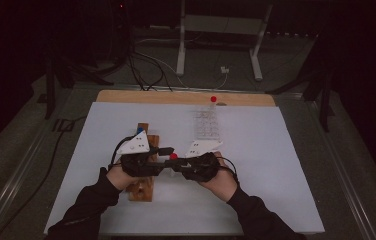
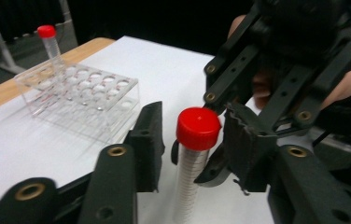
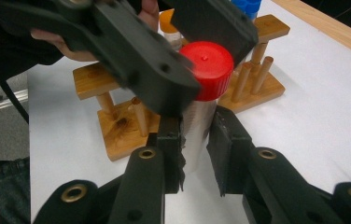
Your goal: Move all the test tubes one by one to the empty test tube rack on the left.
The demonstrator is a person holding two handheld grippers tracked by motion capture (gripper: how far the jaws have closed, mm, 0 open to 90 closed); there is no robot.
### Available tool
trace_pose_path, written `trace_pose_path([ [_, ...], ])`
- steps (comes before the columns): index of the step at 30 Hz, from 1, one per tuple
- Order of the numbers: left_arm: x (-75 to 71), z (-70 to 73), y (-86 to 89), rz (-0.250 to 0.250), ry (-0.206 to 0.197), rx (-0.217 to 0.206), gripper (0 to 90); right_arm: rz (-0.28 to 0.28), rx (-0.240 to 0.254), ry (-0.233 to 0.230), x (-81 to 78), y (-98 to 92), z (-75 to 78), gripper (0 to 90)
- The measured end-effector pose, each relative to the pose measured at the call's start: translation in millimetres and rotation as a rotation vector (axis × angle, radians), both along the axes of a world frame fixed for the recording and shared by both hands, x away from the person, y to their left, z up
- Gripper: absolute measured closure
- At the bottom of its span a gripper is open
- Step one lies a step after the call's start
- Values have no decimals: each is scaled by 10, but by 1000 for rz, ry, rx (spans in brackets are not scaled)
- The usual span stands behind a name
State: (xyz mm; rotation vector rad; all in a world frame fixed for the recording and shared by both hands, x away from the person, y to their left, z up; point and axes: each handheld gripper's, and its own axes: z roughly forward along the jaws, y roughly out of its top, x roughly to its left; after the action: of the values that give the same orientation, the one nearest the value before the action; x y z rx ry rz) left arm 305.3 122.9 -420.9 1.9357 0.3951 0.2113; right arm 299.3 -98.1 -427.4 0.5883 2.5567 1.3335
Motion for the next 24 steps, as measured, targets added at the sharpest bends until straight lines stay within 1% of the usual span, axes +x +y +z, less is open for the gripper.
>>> trace_pose_path([
  [1,-3,-4,-6,-2,-6,5,646,0,1,2,0,-1,1,747],
  [3,-3,-7,-12,-6,-7,3,693,-2,0,0,2,-2,0,746],
  [7,-3,-11,-14,-10,-31,3,710,-4,3,2,9,-9,-3,746],
  [12,4,18,-2,-10,-42,6,716,-7,20,9,20,-21,6,733],
  [15,11,60,33,-2,-39,-5,716,-16,28,13,23,-37,9,654],
  [16,16,77,52,0,-37,-9,716,-22,30,11,21,-42,8,616],
  [18,15,108,88,11,-43,-11,716,-26,44,14,18,-62,12,580],
  [21,10,155,154,26,-50,-13,717,-38,50,-1,9,-85,25,488],
  [22,8,172,177,32,-54,-10,717,-42,60,0,7,-91,31,458],
  [23,5,187,202,39,-53,-14,717,-40,64,-2,7,-100,39,435],
  [24,3,201,229,43,-52,-19,716,-44,70,-1,3,-106,46,393],
])
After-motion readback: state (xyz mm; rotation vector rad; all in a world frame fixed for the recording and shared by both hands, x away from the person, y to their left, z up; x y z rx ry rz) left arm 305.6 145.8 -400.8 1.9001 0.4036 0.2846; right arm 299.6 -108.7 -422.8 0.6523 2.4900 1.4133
